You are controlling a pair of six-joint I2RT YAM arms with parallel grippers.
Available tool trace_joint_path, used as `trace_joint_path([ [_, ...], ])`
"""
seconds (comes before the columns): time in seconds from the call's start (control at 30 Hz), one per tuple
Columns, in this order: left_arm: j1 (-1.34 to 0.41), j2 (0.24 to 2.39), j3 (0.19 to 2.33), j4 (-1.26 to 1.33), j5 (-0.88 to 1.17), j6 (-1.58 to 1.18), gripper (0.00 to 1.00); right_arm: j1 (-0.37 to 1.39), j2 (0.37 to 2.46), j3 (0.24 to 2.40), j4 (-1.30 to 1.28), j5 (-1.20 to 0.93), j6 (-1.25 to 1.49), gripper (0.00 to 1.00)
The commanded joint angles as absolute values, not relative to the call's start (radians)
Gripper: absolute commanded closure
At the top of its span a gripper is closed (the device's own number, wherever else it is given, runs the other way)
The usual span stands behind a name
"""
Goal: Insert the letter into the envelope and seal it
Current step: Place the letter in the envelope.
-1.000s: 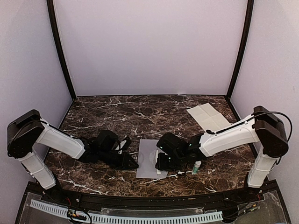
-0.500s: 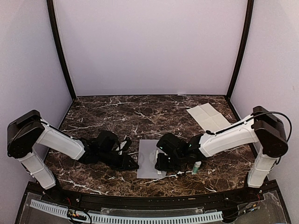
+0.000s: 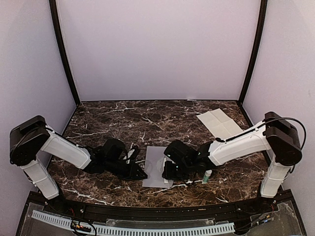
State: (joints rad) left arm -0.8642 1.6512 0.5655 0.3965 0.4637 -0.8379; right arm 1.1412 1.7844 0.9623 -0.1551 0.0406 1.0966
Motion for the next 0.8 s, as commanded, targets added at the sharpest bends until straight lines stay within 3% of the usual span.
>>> trace_joint_path([
  [0.0, -0.875, 1.658, 0.553, 0.422, 0.479, -0.842, 0.75, 1.152, 1.817, 0.986, -0.142, 0.031, 1.088, 0.75],
  [0.4, -0.876, 1.597, 0.567, 0.35, 0.399, -0.803, 0.75, 1.151, 1.835, 1.003, -0.17, 0.046, 1.093, 0.76],
  [0.57, -0.874, 1.477, 0.581, 0.213, 0.271, -0.759, 0.68, 1.151, 1.82, 0.984, -0.182, 0.061, 1.106, 0.76],
  [0.77, -0.867, 1.488, 0.569, 0.199, 0.29, -0.761, 0.64, 1.152, 1.833, 0.989, -0.182, 0.054, 1.105, 0.76],
])
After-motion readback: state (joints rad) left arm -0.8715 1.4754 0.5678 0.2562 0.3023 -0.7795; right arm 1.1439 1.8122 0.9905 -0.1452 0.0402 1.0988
